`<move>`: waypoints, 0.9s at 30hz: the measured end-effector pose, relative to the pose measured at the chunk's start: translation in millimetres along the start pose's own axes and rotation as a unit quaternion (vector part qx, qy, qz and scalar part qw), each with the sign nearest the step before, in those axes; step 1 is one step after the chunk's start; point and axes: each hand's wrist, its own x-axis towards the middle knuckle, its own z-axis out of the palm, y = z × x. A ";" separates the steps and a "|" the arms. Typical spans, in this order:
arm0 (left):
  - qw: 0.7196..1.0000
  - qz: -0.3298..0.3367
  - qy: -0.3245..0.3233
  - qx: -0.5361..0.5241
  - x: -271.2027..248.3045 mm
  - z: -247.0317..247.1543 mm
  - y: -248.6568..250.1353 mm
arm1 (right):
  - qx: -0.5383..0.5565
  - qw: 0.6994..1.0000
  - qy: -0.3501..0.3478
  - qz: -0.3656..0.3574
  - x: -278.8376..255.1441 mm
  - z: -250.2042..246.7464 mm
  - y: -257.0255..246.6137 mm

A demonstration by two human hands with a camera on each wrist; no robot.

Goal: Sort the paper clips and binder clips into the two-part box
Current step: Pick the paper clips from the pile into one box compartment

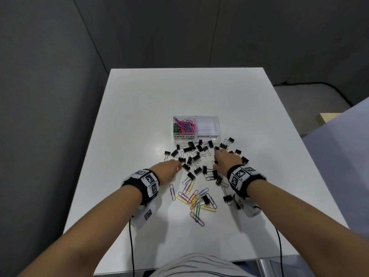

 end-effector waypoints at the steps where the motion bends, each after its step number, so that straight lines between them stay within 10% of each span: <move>1: 1.000 0.001 0.001 0.001 -2.3 0.1 -0.5 | -0.003 1.000 0.000 -0.002 0.2 1.1 -0.4; 27: 0.996 0.057 -0.036 0.056 -30.6 20.0 -11.6 | -0.034 0.999 0.003 -0.035 -9.4 2.2 8.0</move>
